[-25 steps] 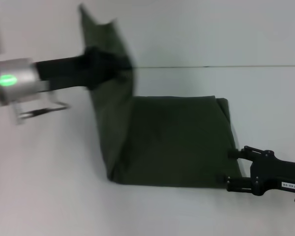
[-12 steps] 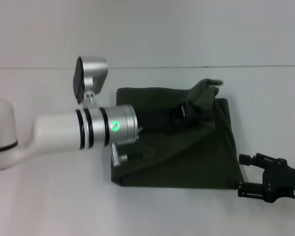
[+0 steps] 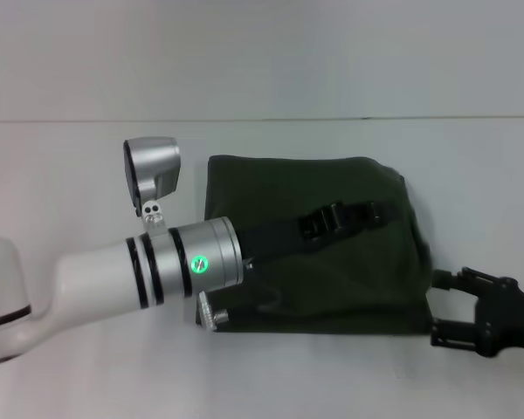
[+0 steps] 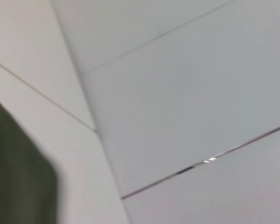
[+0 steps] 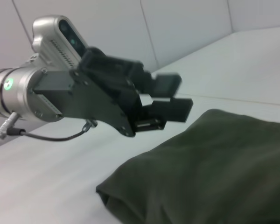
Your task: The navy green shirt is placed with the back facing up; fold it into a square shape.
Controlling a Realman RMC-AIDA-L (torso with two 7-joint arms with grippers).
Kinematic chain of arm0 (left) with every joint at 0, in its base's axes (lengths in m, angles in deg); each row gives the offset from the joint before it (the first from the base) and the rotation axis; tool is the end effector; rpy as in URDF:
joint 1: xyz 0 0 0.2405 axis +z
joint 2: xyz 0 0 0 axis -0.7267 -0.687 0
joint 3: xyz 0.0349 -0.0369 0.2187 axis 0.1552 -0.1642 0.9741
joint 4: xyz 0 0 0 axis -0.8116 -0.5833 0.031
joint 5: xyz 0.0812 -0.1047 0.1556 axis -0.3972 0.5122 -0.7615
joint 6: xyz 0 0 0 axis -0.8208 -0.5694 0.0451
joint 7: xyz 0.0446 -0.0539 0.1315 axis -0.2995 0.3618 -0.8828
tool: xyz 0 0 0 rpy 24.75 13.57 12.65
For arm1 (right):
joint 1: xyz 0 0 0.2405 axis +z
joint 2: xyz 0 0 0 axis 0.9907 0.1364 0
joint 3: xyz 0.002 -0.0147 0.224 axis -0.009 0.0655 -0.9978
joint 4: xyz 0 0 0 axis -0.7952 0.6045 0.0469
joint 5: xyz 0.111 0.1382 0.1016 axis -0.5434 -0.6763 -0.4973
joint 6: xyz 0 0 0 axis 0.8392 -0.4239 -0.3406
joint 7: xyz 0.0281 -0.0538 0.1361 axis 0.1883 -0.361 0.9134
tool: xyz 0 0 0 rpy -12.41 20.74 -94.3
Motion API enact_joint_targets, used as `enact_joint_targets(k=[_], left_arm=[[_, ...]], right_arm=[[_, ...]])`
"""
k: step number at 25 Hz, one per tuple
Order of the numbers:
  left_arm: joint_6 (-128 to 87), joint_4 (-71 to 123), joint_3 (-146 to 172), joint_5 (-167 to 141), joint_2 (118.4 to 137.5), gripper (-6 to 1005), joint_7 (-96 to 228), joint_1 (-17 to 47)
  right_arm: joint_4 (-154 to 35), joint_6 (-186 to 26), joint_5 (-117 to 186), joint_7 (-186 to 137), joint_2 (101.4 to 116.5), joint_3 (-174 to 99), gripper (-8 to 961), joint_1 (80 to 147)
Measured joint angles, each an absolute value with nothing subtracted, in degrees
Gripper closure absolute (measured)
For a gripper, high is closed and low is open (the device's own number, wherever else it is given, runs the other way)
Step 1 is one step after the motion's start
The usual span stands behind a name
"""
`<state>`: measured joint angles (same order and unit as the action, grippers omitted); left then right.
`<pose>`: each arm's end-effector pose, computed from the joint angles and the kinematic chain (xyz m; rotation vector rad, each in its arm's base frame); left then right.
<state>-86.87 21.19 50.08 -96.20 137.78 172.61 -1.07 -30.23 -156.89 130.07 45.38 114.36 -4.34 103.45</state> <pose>-0.1412 0.3267 -0.0966 2.2669 1.6809 1.1296 0.2859 0.2765 0.0044 -2.5860 0.7632 0.6734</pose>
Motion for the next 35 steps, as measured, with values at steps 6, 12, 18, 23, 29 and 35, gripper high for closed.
enact_joint_targets(k=[6, 12, 18, 23, 29, 35], left_arm=[[-93.3, 16.6, 50.9, -96.0, 137.30, 743, 171.6, 3.5], [-100.6, 1.2, 52.7, -98.2, 137.15, 465, 155.9, 15.6], [-103.4, -6.3, 51.9, -104.1, 137.33, 218, 140.2, 24.0], [-104.2, -6.4, 50.3, -104.9, 137.52, 84, 134.3, 27.0], [-104.5, -5.7, 46.7, -105.1, 137.51, 30, 131.9, 28.5], [-104.9, -5.2, 45.4, -105.1, 137.45, 31, 131.6, 28.5]], right_arm=[[-30.3, -163.7, 131.1, 47.2, 111.10, -4.6, 29, 100.5], [-30.1, -170.3, 130.9, 53.6, 109.92, -13.6, 29, 102.3], [-30.0, -163.3, 130.7, 49.3, 113.67, -15.7, 29, 111.1], [-30.4, -151.2, 130.7, 41.7, 116.07, -10.0, 29, 114.9], [-33.8, -138.3, 130.7, 39.4, 116.15, -3.7, 29, 115.7], [-35.0, -133.9, 130.7, 39.0, 116.04, -2.1, 29, 113.4]])
